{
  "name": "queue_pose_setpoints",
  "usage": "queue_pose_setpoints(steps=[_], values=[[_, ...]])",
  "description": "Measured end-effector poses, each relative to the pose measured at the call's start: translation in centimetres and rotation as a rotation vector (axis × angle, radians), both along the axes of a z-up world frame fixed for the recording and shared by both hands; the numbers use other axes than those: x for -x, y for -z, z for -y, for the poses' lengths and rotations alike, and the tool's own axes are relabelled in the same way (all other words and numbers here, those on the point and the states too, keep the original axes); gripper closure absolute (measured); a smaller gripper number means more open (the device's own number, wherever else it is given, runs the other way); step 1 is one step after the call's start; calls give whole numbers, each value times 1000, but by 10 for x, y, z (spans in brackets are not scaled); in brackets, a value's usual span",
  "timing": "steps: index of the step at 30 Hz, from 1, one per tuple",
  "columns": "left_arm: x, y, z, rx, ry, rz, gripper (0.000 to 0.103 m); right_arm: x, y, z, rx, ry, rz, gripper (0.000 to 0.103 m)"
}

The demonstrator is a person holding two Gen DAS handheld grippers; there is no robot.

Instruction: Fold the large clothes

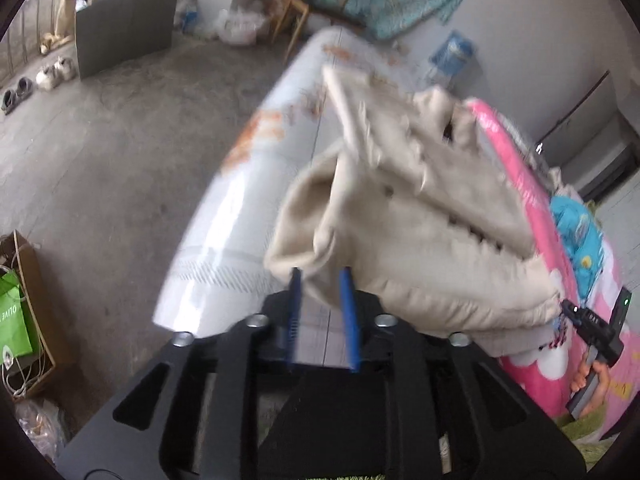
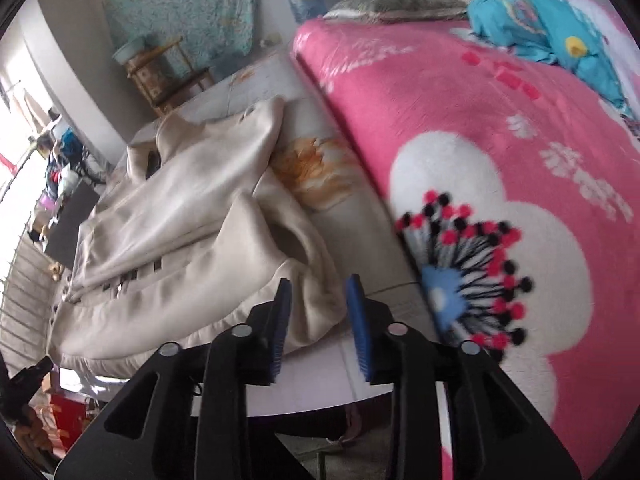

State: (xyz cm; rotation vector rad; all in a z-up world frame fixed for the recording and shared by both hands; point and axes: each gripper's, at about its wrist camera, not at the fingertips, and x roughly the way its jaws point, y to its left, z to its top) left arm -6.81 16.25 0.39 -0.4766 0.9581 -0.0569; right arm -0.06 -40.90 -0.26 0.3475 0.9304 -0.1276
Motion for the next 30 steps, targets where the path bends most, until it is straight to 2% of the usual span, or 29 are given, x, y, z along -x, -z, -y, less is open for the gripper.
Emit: queue_pose_setpoints(steps=[1, 4, 8, 13, 14, 20, 30], values=[[1, -7, -1, -15, -7, 27, 69, 0, -7, 1, 5, 4, 19, 55], [-10, -36, 12, -149, 28, 109, 62, -9, -25, -4, 11, -15, 68, 47], [-54, -53, 53, -270, 109, 113, 53, -43, -39, -32, 3, -109, 77, 33], [-131, -56, 115, -376, 214, 88, 38, -93, -45, -84, 53, -252, 44, 24], [-144, -54, 125, -389, 228, 78, 34, -104, -45, -93, 61, -276, 32, 19], [-216, -27, 168, -440, 263, -12, 32, -158, -37, -135, 150, -354, -25, 11], [-258, 17, 186, -460, 271, -98, 32, -226, 26, -150, 266, -384, -222, 9]])
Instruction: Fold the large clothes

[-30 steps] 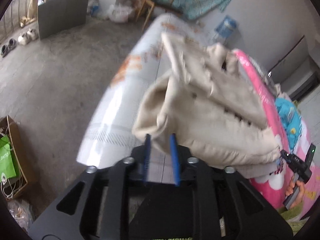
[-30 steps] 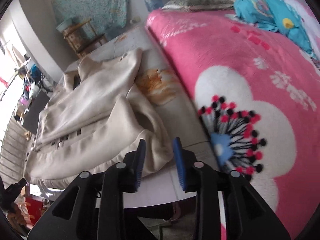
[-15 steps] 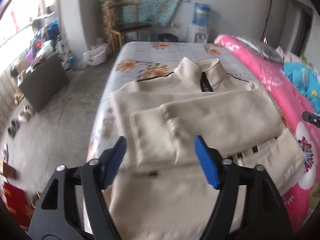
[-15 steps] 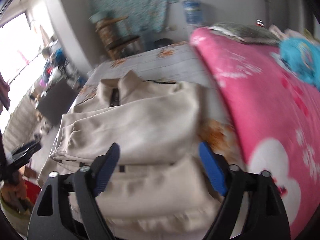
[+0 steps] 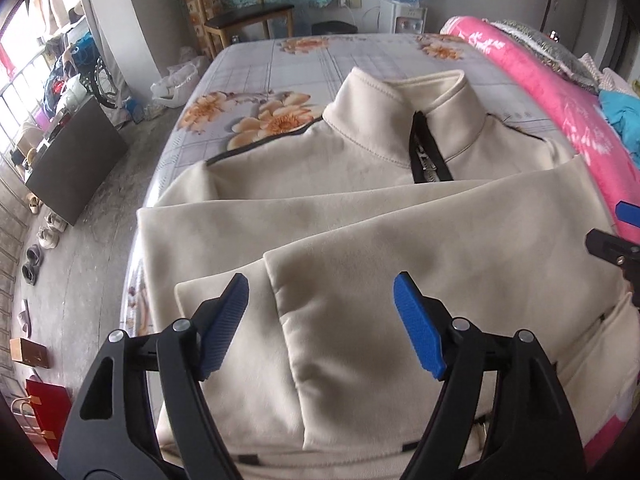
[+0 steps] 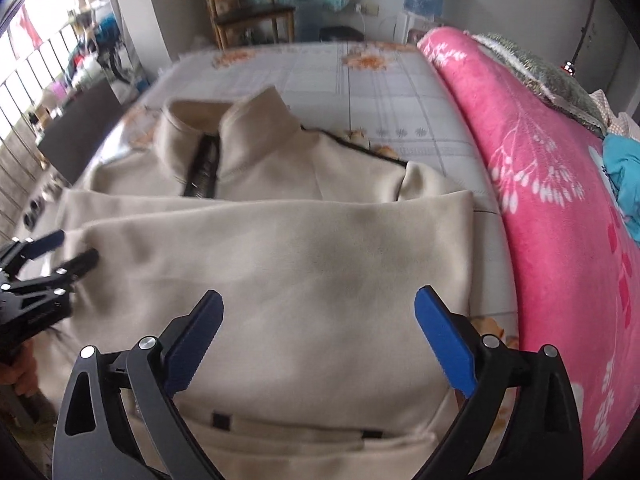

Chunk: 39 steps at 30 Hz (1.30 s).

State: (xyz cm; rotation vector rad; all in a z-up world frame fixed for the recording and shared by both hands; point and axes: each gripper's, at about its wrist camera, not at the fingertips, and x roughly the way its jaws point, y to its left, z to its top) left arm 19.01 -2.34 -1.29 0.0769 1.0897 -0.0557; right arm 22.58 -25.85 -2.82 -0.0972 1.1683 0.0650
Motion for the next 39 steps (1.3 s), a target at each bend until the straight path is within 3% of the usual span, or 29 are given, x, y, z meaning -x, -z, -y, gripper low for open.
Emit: queue_pose_setpoints(steps=[8, 24, 29, 35, 39], values=[[-12, 19, 0, -20, -18, -30, 32, -11, 41, -4, 62, -41, -79, 6], [-16, 25, 3, -70, -34, -13, 29, -11, 49, 8, -25, -48, -81, 6], [-3, -12, -8, -85, -39, 43, 29, -14, 48, 8, -23, -95, -126, 6], [5, -87, -44, 0, -30, 114, 29, -24, 40, 10, -42, -153, -227, 6], [-28, -102, -48, 51, 1, 134, 30, -38, 1, 5, -48, -192, -128, 6]])
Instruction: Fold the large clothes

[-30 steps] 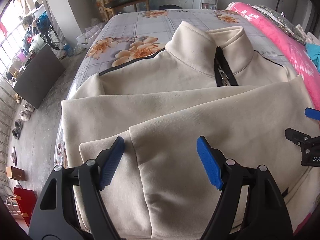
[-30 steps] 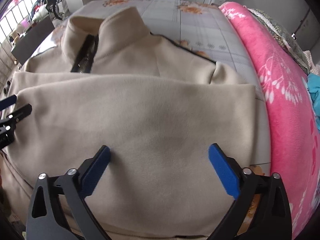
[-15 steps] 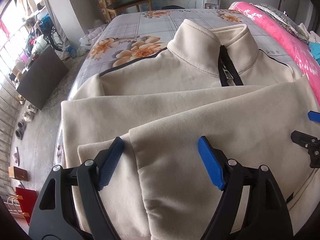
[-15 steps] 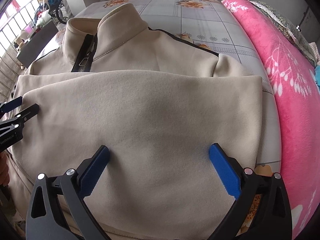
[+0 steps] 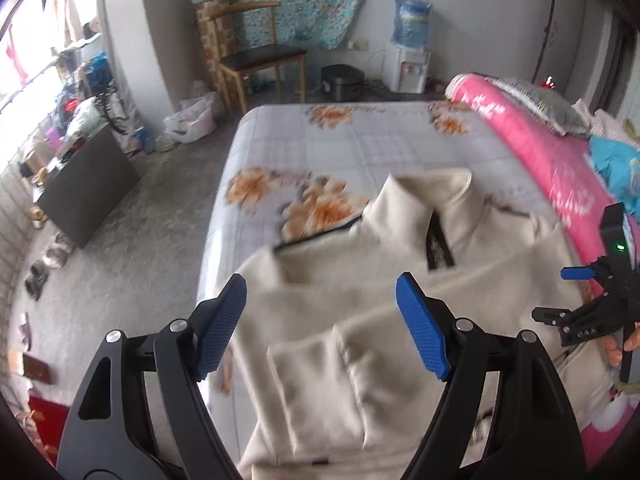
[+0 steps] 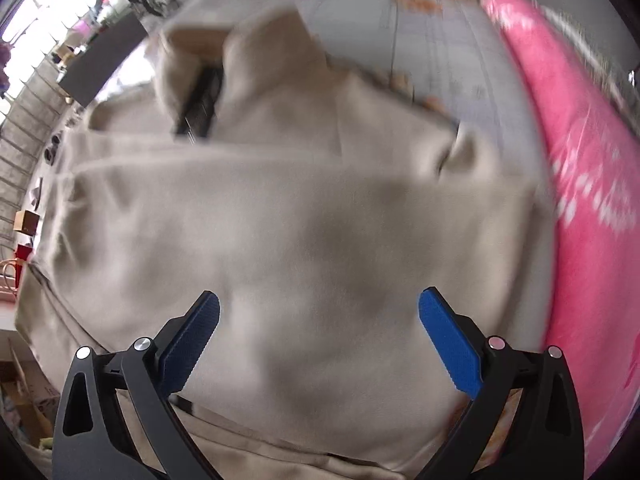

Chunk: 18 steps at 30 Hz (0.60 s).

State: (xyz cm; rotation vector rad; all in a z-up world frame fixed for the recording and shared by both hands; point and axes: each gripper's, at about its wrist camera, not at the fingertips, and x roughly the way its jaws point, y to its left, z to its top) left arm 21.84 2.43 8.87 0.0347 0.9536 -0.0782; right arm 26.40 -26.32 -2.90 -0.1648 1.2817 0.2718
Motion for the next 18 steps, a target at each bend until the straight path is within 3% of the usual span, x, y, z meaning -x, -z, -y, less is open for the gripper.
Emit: queue_pose_setpoints(steps=[6, 8, 14, 18], values=[[-74, 20, 27, 136, 50, -33, 43, -47, -50, -7, -120, 1, 125, 6], [-97, 29, 39, 165, 51, -48, 51, -68, -52, -12, -148, 20, 144, 6], [-153, 66, 67, 179, 21, -124, 69, -146, -20, -31, -195, 78, 64, 10], [-168, 90, 74, 178, 11, -201, 70, -177, 6, -41, -212, 104, -2, 15]])
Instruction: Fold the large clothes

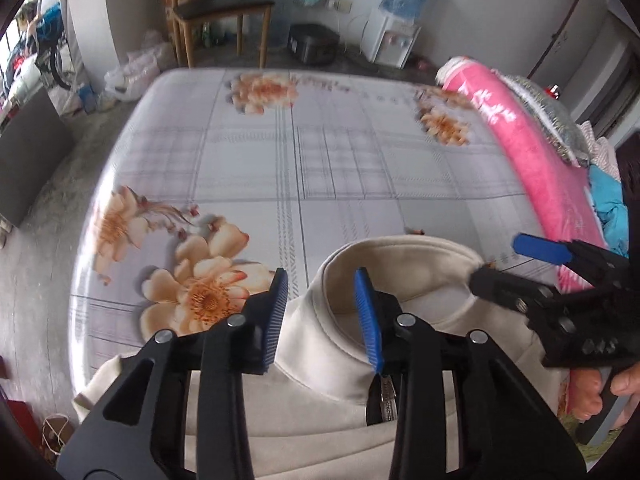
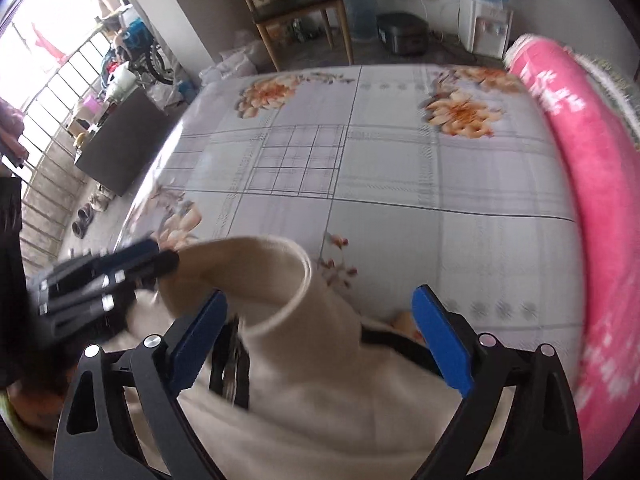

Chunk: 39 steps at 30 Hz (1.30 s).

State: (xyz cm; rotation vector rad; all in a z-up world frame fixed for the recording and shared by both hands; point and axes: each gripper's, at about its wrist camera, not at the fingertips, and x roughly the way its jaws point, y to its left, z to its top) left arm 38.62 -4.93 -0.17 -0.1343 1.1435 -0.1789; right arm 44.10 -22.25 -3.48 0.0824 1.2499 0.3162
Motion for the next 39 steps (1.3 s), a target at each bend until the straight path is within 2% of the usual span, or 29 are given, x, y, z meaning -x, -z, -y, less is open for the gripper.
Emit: queue_pose_setpoints(steps=[4, 7, 13, 16, 17, 21, 25, 31, 34, 37, 39], values=[[-1, 13, 7, -35, 32, -33, 70, -7, 23, 4, -12, 31, -83, 22], [4, 19, 7, -59, 41, -27, 71, -3, 30, 7, -5, 20, -100, 30], [20, 16, 0, -50, 69, -12, 89, 19, 19, 9, 20, -36, -86, 46], [31, 7, -1, -48, 100, 13, 94, 33, 9, 5, 62, -88, -59, 65], [40, 2, -2, -51, 118, 34, 95, 40, 5, 4, 74, -106, -51, 74], [72, -13, -1, -70, 186, 101, 96, 73, -17, -1, 127, -179, 26, 88], [107, -16, 0, -106, 254, 137, 96, 115, -24, 1, 153, -222, 80, 89], [152, 6, 11, -187, 365, 153, 96, 161, 8, 13, 162, -234, 34, 89], [165, 14, 10, -201, 396, 167, 96, 167, -11, 29, 54, -204, 22, 87], [170, 16, 8, -199, 413, 194, 96, 168, -44, 37, -44, -179, 80, 69], [170, 17, 7, -196, 422, 203, 96, 161, -62, 39, -102, -150, 119, 66]])
